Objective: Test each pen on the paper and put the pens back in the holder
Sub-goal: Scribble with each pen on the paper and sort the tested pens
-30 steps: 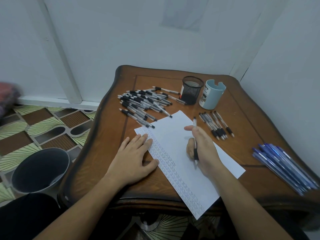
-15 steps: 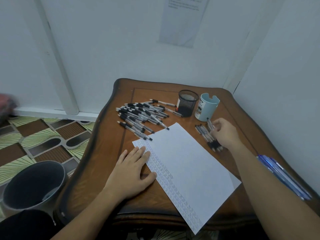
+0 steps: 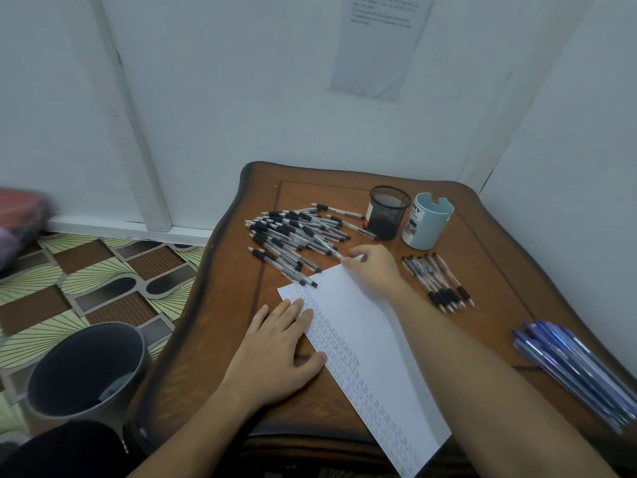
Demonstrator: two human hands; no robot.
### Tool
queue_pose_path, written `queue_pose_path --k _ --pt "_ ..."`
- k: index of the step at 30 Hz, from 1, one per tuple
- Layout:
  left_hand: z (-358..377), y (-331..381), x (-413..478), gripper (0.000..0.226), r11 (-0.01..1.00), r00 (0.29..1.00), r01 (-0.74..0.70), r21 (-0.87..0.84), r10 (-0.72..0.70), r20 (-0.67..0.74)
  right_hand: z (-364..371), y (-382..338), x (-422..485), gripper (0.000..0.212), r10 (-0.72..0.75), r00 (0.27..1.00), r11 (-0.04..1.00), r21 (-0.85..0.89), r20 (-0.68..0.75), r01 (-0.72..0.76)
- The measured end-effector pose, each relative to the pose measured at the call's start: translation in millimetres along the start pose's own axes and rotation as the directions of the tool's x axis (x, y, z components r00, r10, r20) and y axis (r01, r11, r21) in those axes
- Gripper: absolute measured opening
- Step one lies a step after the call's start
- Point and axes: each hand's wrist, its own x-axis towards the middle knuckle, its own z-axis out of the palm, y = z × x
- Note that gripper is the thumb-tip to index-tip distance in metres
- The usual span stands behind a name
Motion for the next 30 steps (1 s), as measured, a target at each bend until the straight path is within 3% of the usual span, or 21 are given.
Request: queue_pose_path --k 3,6,10,12,14,16,18,21,24,26,28,30 --pt "0 -1 0 0.083 1.000 1.000 -0.002 -0.004 0.002 -0.003 16 -1 7 0.012 -0.005 0.997 0.993 -0.116 -0.072 -0.004" --pt "2 -2 0 0.080 1.000 1.000 0.002 0.006 -0.002 0.001 8 1 5 0.008 0.032 0.995 0.991 0.132 -0.091 -0.020" --pt "3 -1 1 0.081 1.000 1.000 0.001 0.026 -0.001 -0.005 -24 3 -11 0.006 0.002 0.993 0.875 0.480 -0.122 0.058" --pt "2 0 0 0.085 1.000 1.000 0.007 0.012 -0.007 -0.009 -38 3 -21 0.007 0.110 0.980 0.753 0.657 -0.168 0.028" --pt "1 0 0 0.088 1.000 1.000 0.013 -0.001 -0.013 -0.011 -48 3 -28 0.009 0.202 0.970 0.534 0.845 -0.135 0.007" --pt "0 1 1 0.091 1.000 1.000 0.025 0.000 -0.025 -0.011 -54 2 -38 0.006 0.192 0.978 0.319 0.948 -0.083 0.018" --pt "0 3 1 0.093 0.999 0.999 0.043 0.004 -0.043 -0.015 -57 1 -51 0.014 0.166 0.983 0.242 0.970 -0.078 0.036" --pt "-1 3 1 0.095 0.998 0.998 0.055 0.024 -0.054 -0.013 -56 -1 -66 0.024 0.121 0.991 0.318 0.948 -0.057 0.015" --pt "-1 4 1 0.091 0.999 0.999 0.048 -0.025 -0.049 -0.023 -55 -3 -81 0.009 0.062 0.997 0.459 0.889 -0.037 0.004" --pt "-2 4 1 0.089 0.999 0.999 0.039 -0.025 -0.039 -0.024 -54 0 -89 0.016 0.027 0.999 0.469 0.883 -0.045 0.027" --pt "-1 4 1 0.087 0.999 0.999 0.037 0.001 -0.037 -0.023 -54 5 -96 0.007 0.018 0.998 0.494 0.868 -0.053 0.038" --pt "-1 4 1 0.087 0.999 0.999 0.042 0.018 -0.042 -0.013 -54 11 -101 0.021 0.029 1.000 0.505 0.863 -0.007 -0.008"
